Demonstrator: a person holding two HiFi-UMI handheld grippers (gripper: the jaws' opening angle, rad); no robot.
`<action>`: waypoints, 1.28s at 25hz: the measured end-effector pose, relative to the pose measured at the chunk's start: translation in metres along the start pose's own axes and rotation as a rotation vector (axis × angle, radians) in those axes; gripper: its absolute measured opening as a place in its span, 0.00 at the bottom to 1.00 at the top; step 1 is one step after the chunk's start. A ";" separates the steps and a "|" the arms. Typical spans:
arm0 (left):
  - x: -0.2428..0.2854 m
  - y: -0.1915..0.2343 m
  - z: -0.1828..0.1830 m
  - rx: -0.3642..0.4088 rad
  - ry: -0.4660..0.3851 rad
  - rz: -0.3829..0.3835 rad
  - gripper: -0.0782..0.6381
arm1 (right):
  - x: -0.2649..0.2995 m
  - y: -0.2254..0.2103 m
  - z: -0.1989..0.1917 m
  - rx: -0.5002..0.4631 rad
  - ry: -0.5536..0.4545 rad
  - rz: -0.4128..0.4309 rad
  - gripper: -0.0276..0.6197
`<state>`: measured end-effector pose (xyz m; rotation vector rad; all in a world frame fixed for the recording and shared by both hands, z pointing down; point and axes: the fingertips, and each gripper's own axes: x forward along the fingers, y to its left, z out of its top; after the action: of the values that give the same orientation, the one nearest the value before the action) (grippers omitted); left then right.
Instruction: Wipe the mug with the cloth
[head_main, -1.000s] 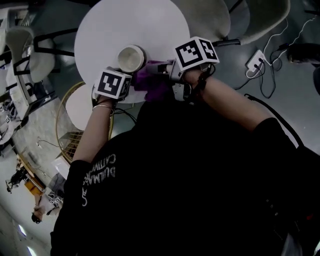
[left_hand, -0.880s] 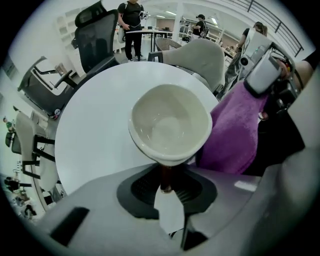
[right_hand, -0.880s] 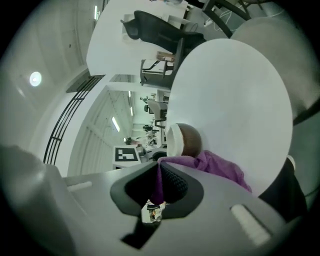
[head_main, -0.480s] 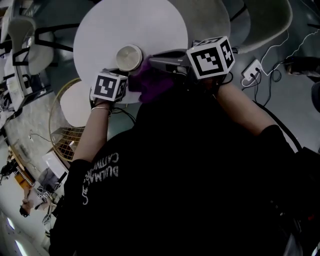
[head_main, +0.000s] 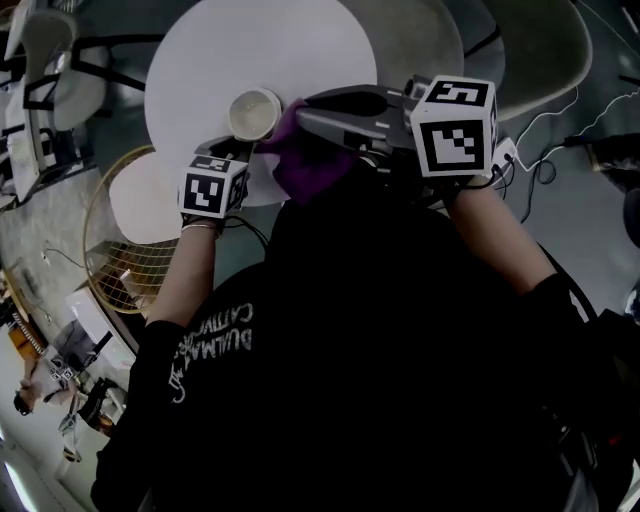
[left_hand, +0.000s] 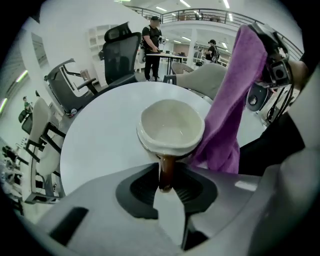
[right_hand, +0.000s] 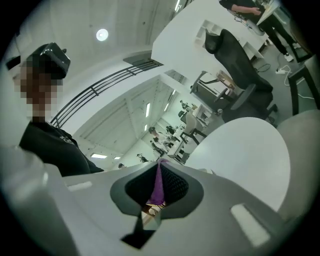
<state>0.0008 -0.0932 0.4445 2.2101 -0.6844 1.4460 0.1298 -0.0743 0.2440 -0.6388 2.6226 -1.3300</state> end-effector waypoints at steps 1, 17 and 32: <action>-0.005 -0.006 0.001 -0.008 -0.022 0.017 0.21 | -0.007 0.012 0.004 -0.011 -0.006 0.018 0.07; -0.098 -0.005 -0.006 -0.333 -0.342 0.190 0.34 | -0.037 0.093 0.046 -0.138 -0.150 0.172 0.07; -0.328 -0.019 0.003 -0.387 -0.990 -0.100 0.11 | 0.001 0.261 0.063 -0.426 -0.425 0.139 0.07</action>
<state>-0.0975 -0.0220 0.1392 2.4765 -1.0058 0.0472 0.0669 0.0147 -0.0015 -0.6832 2.5350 -0.5196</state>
